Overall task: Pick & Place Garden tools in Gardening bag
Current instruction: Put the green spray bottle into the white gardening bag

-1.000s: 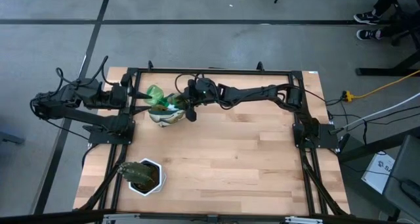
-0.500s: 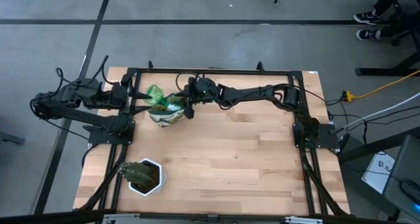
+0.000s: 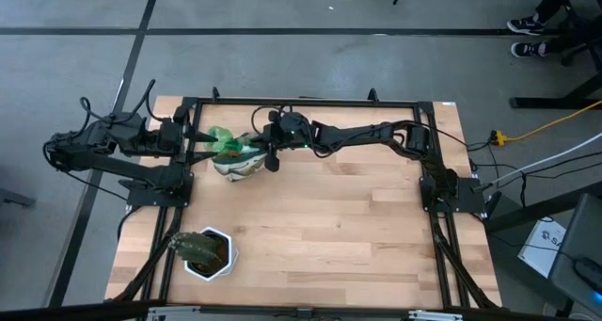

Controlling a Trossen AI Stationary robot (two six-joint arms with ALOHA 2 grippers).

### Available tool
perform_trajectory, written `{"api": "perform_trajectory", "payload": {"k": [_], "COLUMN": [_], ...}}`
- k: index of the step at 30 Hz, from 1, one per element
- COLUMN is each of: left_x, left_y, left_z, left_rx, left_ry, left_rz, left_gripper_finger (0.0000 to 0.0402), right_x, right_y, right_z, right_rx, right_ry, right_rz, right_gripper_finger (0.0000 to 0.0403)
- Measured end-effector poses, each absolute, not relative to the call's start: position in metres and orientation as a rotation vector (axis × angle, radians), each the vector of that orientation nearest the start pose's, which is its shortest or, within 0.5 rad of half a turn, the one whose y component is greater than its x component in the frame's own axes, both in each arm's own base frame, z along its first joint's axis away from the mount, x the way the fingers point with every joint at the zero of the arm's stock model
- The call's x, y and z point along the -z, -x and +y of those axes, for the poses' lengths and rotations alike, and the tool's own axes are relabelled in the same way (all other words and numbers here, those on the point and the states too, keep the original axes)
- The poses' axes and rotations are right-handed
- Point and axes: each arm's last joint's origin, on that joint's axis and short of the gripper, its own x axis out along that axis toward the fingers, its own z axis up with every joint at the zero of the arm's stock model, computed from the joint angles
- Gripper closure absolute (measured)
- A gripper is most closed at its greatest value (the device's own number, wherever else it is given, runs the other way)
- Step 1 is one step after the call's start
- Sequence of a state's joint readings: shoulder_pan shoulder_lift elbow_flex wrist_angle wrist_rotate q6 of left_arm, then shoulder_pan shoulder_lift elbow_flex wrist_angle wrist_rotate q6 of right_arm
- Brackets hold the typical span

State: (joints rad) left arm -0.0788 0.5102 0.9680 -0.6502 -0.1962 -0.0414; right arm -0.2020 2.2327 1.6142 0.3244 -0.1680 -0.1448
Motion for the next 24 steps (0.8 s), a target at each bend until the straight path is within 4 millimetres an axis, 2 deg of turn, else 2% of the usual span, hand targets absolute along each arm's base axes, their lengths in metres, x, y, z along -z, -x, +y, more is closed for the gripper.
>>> {"api": "perform_trajectory", "payload": {"k": [6, 14, 20, 24], "left_x": [-0.376, -0.376, -0.376, -0.376], "left_y": [-0.077, -0.078, -0.077, -0.077], "left_z": [0.000, 0.000, 0.000, 0.000], "left_rx": [-0.121, -0.121, -0.121, -0.121], "left_ry": [0.015, 0.013, 0.013, 0.013], "left_rz": [0.188, 0.189, 0.192, 0.193], "left_gripper_finger": [0.0240, 0.0236, 0.0240, 0.0238], "right_x": [-0.195, -0.206, -0.220, -0.231], "right_y": [-0.497, -0.488, -0.474, -0.466], "right_z": [-0.100, -0.118, -0.137, -0.147], "right_rx": [-0.008, 0.018, -0.132, -0.182], "right_ry": [0.263, 0.257, 0.201, 0.233], "right_rz": [0.299, 0.335, 0.325, 0.307], "right_gripper_finger": [0.0374, 0.0376, 0.0376, 0.0376]}}
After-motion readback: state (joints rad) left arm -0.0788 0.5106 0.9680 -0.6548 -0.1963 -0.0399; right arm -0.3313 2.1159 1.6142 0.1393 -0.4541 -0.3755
